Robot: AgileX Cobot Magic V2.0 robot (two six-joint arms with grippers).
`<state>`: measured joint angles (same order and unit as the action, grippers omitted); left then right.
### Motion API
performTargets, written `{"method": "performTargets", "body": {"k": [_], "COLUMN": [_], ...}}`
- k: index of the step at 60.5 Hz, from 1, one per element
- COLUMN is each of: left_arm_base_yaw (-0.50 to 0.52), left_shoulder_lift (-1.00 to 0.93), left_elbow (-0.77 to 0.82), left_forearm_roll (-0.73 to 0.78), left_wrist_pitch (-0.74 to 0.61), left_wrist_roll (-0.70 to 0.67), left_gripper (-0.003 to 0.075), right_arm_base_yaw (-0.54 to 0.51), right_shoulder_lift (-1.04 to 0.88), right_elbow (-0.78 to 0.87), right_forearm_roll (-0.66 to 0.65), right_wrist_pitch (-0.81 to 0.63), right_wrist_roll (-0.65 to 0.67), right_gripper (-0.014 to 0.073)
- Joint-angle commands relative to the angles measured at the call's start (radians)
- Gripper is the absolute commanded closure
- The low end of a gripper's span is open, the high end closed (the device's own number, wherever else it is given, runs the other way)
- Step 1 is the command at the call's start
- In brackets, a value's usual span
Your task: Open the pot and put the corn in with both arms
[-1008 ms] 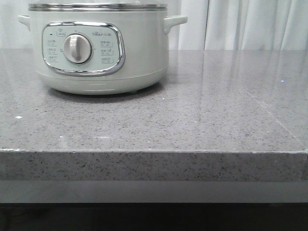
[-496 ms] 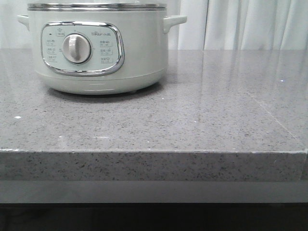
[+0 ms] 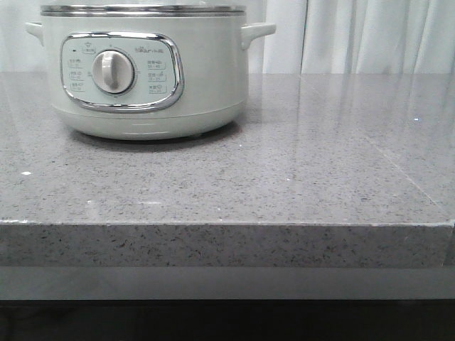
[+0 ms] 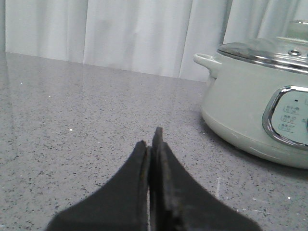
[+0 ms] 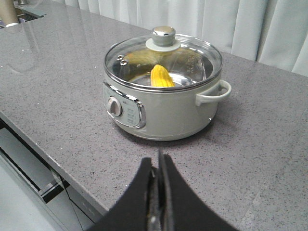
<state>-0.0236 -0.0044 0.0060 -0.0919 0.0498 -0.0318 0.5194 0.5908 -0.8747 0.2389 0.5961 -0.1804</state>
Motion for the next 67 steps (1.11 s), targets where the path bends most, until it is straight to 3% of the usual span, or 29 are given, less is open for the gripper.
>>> {"method": "performTargets", "body": {"k": [1,60,67], "left_arm_base_yaw": [0.003,0.003,0.003], "left_shoulder_lift": [-0.019,-0.019,-0.019], "left_elbow": [0.006,0.006,0.006], "left_forearm_roll": [0.003,0.003,0.003], "left_wrist_pitch": [-0.07,-0.104,-0.104], "left_wrist_roll": [-0.01,-0.01,-0.01], "left_gripper": [0.0741,0.0741,0.0741], "right_arm_base_yaw": [-0.007,-0.007,-0.077], "right_shoulder_lift": [0.0,-0.006,-0.039], "right_elbow": [-0.023,-0.02,0.007], "right_forearm_roll": [0.005,0.005,0.003], "right_wrist_pitch": [-0.072,-0.071,-0.089], "right_wrist_roll": [-0.004,-0.004,-0.004], "right_gripper": [0.0661,0.0661,0.0661]}}
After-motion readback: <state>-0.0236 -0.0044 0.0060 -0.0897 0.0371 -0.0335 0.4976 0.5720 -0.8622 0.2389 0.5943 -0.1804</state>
